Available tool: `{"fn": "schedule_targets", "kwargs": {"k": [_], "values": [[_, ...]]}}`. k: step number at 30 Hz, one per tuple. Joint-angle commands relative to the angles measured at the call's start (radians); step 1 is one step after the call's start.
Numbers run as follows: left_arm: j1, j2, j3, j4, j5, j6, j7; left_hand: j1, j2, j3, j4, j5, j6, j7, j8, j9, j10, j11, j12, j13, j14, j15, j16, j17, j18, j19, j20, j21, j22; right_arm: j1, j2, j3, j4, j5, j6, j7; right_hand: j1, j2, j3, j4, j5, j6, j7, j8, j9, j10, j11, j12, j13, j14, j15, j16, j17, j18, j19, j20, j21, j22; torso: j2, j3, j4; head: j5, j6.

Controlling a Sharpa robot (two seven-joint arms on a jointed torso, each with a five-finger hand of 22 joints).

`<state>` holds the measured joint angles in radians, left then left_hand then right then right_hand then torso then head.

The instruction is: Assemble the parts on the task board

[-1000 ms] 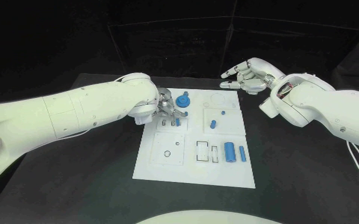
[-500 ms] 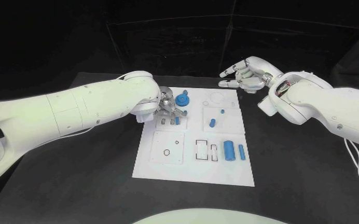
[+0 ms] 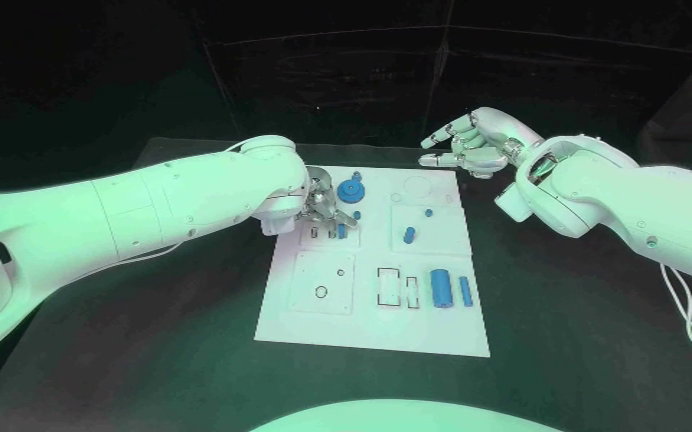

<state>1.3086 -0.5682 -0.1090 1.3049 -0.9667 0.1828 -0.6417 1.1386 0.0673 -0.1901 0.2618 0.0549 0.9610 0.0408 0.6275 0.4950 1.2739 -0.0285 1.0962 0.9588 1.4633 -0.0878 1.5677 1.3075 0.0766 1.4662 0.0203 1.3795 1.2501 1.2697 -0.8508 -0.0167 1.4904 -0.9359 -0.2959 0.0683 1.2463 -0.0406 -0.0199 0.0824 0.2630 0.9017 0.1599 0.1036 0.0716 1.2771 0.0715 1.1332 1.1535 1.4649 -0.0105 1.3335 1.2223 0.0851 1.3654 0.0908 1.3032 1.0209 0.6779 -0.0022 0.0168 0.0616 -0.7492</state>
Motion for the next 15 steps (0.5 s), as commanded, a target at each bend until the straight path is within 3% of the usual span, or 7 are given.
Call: {"fn": "schedule_targets", "kwargs": {"k": [1, 15], "values": [[0.002, 0.004, -0.002, 0.0, -0.006, 0.023, -0.006, 0.012, 0.001, 0.0, -0.008, 0.0, -0.008, -0.002, 0.005, 0.002, 0.005, -0.003, 0.007, 0.002, 0.107, -0.006, 0.003, 0.263, -0.017, 0.024, -0.006, 0.005, 0.001, 0.002, 0.003, 0.001, -0.001, 0.001, 0.01, 0.001, -0.002, 0.009, -0.006, 0.002, 0.006, 0.005, -0.004, 0.006, 0.0, -0.004, -0.005, -0.006, -0.001, 0.031, -0.005, -0.004, -0.001, 0.016, 0.0, -0.003, -0.006, -0.001, 0.0, 0.0003, 0.0005, -0.001, -0.001], [0.002, 0.007, -0.004, 0.002, -0.006, 0.03, 0.0, 0.046, 0.009, 0.013, -0.036, 0.0, -0.015, -0.003, 0.015, 0.017, 0.005, -0.004, 0.009, 0.003, 0.107, -0.006, 0.003, 0.263, -0.018, 0.022, -0.007, 0.007, 0.005, 0.002, 0.009, 0.001, -0.009, 0.001, 0.02, -0.004, -0.001, 0.011, -0.008, 0.002, 0.012, 0.005, -0.004, 0.007, 0.0, -0.004, -0.005, -0.007, -0.002, 0.031, -0.005, -0.005, -0.002, 0.016, 0.0, -0.003, -0.007, -0.002, 0.001, 0.0005, 0.0009, 0.0, -0.006]]}}
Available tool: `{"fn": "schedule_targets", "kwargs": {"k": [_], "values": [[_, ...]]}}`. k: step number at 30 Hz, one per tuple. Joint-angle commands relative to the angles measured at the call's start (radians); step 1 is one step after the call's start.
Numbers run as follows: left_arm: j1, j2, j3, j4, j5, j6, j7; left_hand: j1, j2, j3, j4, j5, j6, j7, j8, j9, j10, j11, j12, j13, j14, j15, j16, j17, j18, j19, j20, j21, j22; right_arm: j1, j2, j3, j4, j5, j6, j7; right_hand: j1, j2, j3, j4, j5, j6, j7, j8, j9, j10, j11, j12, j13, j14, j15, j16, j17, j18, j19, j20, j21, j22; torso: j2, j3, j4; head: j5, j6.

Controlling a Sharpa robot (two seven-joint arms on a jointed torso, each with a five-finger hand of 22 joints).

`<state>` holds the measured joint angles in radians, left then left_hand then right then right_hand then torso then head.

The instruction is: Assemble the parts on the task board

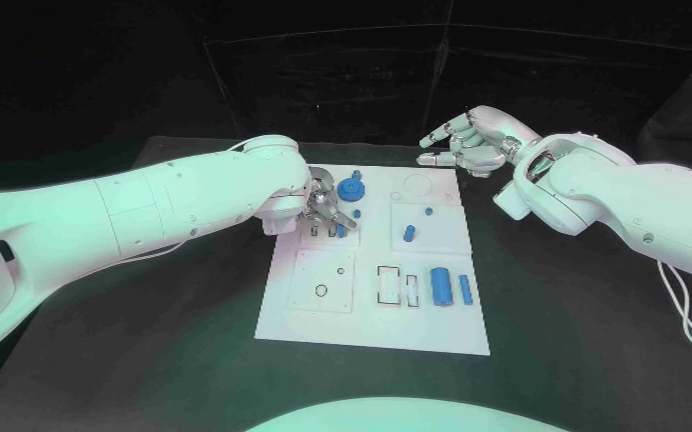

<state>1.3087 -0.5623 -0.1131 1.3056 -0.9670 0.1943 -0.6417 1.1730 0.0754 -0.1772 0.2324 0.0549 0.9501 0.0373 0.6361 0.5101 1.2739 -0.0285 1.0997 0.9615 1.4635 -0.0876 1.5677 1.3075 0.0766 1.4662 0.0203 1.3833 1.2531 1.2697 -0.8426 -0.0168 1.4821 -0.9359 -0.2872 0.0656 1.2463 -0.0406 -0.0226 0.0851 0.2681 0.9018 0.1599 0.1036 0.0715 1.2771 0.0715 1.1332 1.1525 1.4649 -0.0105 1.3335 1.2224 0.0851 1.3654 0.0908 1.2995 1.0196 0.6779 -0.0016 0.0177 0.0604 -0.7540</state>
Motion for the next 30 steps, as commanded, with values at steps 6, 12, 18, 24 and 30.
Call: {"fn": "schedule_targets", "kwargs": {"k": [6, 12, 18, 24, 30], "values": [[0.002, 0.0, -0.001, 0.003, 0.001, 0.018, 0.005, 0.072, 0.021, 0.046, -0.05, 0.001, -0.013, -0.003, 0.01, 0.011, 0.003, -0.007, 0.004, 0.0, 0.107, -0.009, 0.003, 0.263, -0.017, 0.02, -0.008, 0.003, 0.002, 0.002, 0.004, 0.001, -0.006, 0.001, 0.015, -0.004, 0.003, 0.014, -0.009, 0.0, 0.02, 0.005, -0.005, 0.009, 0.0, -0.006, -0.006, -0.008, -0.004, 0.031, -0.006, -0.007, -0.002, 0.016, 0.001, -0.004, -0.006, -0.003, 0.0, -0.0003, -0.0001, 0.0, -0.003], [0.002, -0.006, -0.001, 0.009, 0.029, -0.013, 0.03, 0.231, 0.073, 0.225, -0.156, 0.011, -0.046, -0.011, -0.017, 0.004, -0.017, -0.017, -0.022, -0.014, 0.107, -0.02, 0.003, 0.263, -0.015, 0.016, -0.021, -0.004, -0.007, 0.002, 0.008, 0.001, -0.011, 0.001, 0.018, -0.005, 0.007, 0.016, -0.012, -0.001, 0.031, 0.004, -0.005, 0.01, 0.0, -0.007, -0.006, -0.009, -0.005, 0.032, -0.006, -0.009, -0.003, 0.016, 0.002, -0.004, -0.007, -0.003, 0.0, -0.0005, 0.0004, -0.001, -0.006], [0.002, -0.03, -0.001, 0.028, 0.049, -0.068, 0.052, 0.119, -0.052, 0.575, -0.187, 0.008, -0.041, 0.0, -0.014, 0.018, -0.003, -0.009, -0.033, -0.024, 0.107, -0.008, 0.003, 0.263, -0.014, 0.014, -0.011, -0.008, -0.006, 0.002, 0.011, 0.001, -0.017, 0.001, 0.022, -0.007, 0.007, 0.017, -0.013, -0.001, 0.033, 0.004, -0.005, 0.01, 0.0, -0.007, -0.006, -0.009, -0.006, 0.032, -0.006, -0.01, -0.004, 0.017, 0.001, -0.004, -0.008, -0.005, 0.001, -0.0003, 0.0009, -0.002, -0.007], [0.001, -0.073, -0.001, 0.065, 0.055, -0.122, 0.058, -0.004, -0.135, 0.809, -0.212, 0.004, -0.044, -0.001, 0.016, 0.051, 0.01, -0.008, -0.022, -0.017, 0.107, -0.01, 0.003, 0.263, -0.014, 0.014, -0.01, -0.011, -0.004, 0.002, 0.012, 0.001, -0.023, 0.0, 0.026, -0.008, 0.006, 0.017, -0.014, 0.0, 0.035, 0.004, -0.005, 0.01, -0.001, -0.008, -0.006, -0.011, -0.008, 0.031, -0.006, -0.012, -0.006, 0.017, 0.001, -0.004, -0.01, -0.008, 0.002, 0.0008, 0.001, -0.003, -0.01], [0.0, -0.109, -0.001, 0.096, 0.051, -0.168, 0.064, -0.02, -0.141, 0.83, -0.218, 0.004, -0.045, -0.002, 0.023, 0.058, 0.013, -0.008, -0.017, -0.012, 0.107, -0.01, 0.003, 0.263, -0.015, 0.016, -0.01, -0.008, 0.003, 0.002, 0.011, 0.001, -0.026, -0.006, 0.026, -0.011, 0.001, 0.016, -0.02, 0.004, 0.037, 0.004, -0.005, 0.011, -0.001, -0.011, -0.006, -0.014, -0.012, 0.03, -0.006, -0.015, -0.01, 0.018, -0.001, -0.004, -0.014, -0.014, -0.001, 0.0004, 0.0039, -0.002, -0.013]]}}
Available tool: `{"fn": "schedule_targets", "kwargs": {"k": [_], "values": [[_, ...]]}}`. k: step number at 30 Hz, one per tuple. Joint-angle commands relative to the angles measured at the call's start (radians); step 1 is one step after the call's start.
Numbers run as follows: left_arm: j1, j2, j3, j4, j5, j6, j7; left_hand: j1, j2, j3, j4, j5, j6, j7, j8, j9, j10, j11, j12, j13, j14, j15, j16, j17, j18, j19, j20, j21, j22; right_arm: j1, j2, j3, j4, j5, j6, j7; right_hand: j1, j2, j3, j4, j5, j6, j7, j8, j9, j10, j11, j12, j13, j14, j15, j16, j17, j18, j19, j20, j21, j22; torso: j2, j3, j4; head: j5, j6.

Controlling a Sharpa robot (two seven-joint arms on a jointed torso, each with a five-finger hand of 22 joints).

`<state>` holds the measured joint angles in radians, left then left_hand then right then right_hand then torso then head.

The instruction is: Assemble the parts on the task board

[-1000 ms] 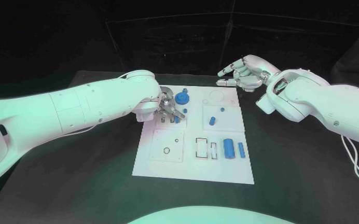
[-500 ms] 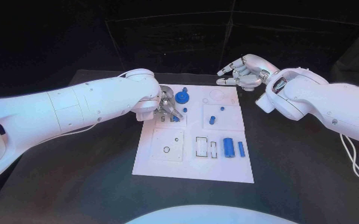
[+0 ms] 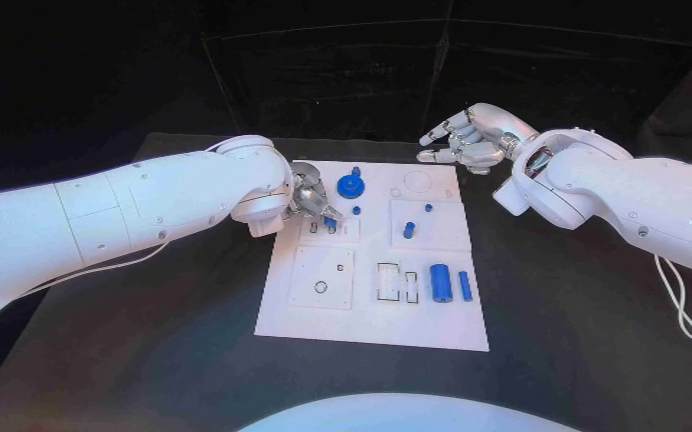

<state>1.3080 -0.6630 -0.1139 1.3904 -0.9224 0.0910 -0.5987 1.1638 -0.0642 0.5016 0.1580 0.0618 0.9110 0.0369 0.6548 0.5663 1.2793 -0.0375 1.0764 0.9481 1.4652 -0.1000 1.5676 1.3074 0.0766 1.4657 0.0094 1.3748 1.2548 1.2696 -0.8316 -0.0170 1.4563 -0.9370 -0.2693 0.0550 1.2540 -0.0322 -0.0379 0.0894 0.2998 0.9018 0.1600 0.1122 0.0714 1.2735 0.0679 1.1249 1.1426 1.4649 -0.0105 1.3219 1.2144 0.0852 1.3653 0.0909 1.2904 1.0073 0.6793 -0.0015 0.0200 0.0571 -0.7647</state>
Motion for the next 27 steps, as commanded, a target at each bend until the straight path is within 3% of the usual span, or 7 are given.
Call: {"fn": "schedule_targets", "kwargs": {"k": [1, 16, 27], "values": [[0.0, -0.011, 0.0, 0.015, 0.003, -0.07, 0.022, -0.013, -0.002, 0.154, -0.144, -0.003, -0.006, -0.002, 0.005, 0.002, 0.008, 0.001, 0.007, 0.002, 0.106, 0.002, 0.003, 0.263, -0.015, 0.017, 0.001, 0.002, 0.003, 0.002, 0.0, 0.001, 0.0, -0.006, 0.008, -0.001, -0.008, 0.007, -0.006, 0.001, 0.005, 0.004, -0.005, 0.003, 0.0, -0.008, -0.002, -0.007, -0.003, 0.03, -0.006, -0.005, -0.003, 0.018, -0.002, -0.004, -0.006, -0.003, -0.002, 0.0004, 0.0021, 0.001, -0.003], [-0.031, -0.009, -0.001, 0.026, -0.078, -0.105, 0.023, -0.018, -0.005, 0.159, -0.146, -0.006, -0.006, -0.002, 0.008, 0.005, 0.009, 0.0, 0.009, 0.003, 0.106, 0.002, 0.003, 0.263, -0.016, 0.018, 0.0, 0.003, 0.006, 0.002, -0.002, 0.001, 0.0, -0.008, 0.01, 0.0, -0.009, 0.007, -0.008, 0.001, 0.005, 0.004, -0.005, 0.003, 0.0, -0.009, -0.002, -0.008, -0.004, 0.03, -0.006, -0.005, -0.004, 0.019, -0.002, -0.004, -0.007, -0.006, 0.0, 0.0001, -0.002, 0.007, -0.005], [-0.04, 0.0, -0.002, 0.023, -0.11, -0.089, 0.009, -0.02, -0.006, 0.161, -0.147, -0.007, -0.006, -0.002, 0.008, 0.006, 0.01, 0.0, 0.01, 0.005, 0.106, 0.002, 0.003, 0.263, -0.016, 0.019, 0.0, 0.004, 0.008, 0.002, -0.001, 0.001, -0.001, -0.009, 0.011, 0.0, -0.009, 0.007, -0.008, 0.001, 0.005, 0.004, -0.005, 0.003, 0.0, -0.009, -0.002, -0.008, -0.004, 0.03, -0.006, -0.005, -0.004, 0.019, -0.002, -0.004, -0.007, -0.006, 0.0, -0.0003, -0.0014, 0.007, -0.007]]}}
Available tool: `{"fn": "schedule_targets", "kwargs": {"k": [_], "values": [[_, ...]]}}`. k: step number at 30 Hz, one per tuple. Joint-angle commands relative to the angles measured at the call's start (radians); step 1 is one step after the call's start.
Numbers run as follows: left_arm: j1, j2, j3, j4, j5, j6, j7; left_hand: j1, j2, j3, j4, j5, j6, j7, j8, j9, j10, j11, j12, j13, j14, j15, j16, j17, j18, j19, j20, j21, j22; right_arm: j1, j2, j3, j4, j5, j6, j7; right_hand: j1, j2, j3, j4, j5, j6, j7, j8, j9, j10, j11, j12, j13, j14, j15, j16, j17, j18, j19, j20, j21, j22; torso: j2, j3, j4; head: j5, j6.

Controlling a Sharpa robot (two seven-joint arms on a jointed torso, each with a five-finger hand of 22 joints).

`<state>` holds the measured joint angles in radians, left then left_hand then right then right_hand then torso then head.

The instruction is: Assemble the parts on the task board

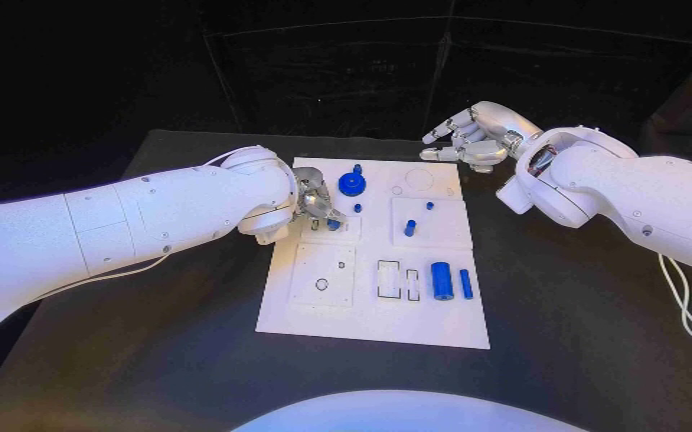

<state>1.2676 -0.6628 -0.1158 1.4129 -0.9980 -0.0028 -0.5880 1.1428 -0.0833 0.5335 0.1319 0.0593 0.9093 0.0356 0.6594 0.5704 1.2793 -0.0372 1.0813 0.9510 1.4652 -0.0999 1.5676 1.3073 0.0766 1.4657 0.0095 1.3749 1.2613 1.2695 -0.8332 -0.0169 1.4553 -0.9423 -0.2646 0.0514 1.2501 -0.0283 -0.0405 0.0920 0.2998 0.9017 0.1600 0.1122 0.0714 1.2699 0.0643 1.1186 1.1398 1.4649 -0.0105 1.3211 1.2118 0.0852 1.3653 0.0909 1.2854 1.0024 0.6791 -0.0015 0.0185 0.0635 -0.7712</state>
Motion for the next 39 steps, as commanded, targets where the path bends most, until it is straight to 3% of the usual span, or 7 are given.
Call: {"fn": "schedule_targets", "kwargs": {"k": [1, 31, 39], "values": [[0.0, 0.0, 0.0, 0.0, -0.035, 0.01, -0.004, 0.001, 0.013, 0.129, -0.121, -0.004, -0.005, -0.001, 0.004, 0.002, 0.01, 0.0, 0.005, 0.002, 0.106, 0.001, 0.003, 0.263, -0.016, 0.019, 0.0, 0.004, 0.001, 0.002, 0.0, 0.001, 0.0, -0.004, 0.006, 0.003, -0.005, 0.003, -0.005, -0.001, 0.005, 0.004, -0.005, 0.003, 0.0, -0.005, 0.001, -0.002, -0.001, 0.03, -0.006, -0.005, -0.001, 0.019, -0.002, -0.004, -0.002, -0.001, 0.0, -0.0003, 0.0002, 0.001, -0.001], [0.0, 0.005, 0.0, -0.006, -0.057, 0.062, -0.048, -0.002, 0.011, 0.132, -0.123, -0.005, -0.006, -0.001, 0.005, 0.003, 0.008, 0.0, 0.003, -0.002, 0.106, 0.001, 0.003, 0.263, -0.016, 0.019, 0.0, 0.006, 0.003, 0.002, 0.005, 0.001, -0.004, -0.008, 0.014, 0.005, -0.007, 0.004, -0.008, 0.001, 0.006, 0.003, -0.005, 0.004, 0.0, -0.004, 0.001, 0.0, 0.0, 0.03, -0.006, -0.004, 0.0, 0.019, -0.002, -0.004, -0.003, -0.001, 0.0, 0.0002, 0.0002, 0.002, -0.005], [0.0, 0.012, -0.001, -0.012, -0.057, 0.059, -0.048, -0.026, -0.008, 0.127, -0.124, -0.006, -0.001, -0.004, 0.012, 0.009, 0.011, -0.002, 0.008, 0.002, 0.106, 0.001, 0.003, 0.263, -0.017, 0.02, 0.0, 0.008, 0.008, 0.002, 0.005, 0.001, -0.004, -0.008, 0.014, 0.005, -0.007, 0.004, -0.008, 0.001, 0.006, 0.003, -0.005, 0.004, 0.0, -0.004, 0.001, 0.0, 0.0, 0.03, -0.006, -0.004, 0.0, 0.019, -0.002, -0.004, -0.003, -0.001, 0.001, 0.0002, -0.0011, 0.001, -0.008]]}}
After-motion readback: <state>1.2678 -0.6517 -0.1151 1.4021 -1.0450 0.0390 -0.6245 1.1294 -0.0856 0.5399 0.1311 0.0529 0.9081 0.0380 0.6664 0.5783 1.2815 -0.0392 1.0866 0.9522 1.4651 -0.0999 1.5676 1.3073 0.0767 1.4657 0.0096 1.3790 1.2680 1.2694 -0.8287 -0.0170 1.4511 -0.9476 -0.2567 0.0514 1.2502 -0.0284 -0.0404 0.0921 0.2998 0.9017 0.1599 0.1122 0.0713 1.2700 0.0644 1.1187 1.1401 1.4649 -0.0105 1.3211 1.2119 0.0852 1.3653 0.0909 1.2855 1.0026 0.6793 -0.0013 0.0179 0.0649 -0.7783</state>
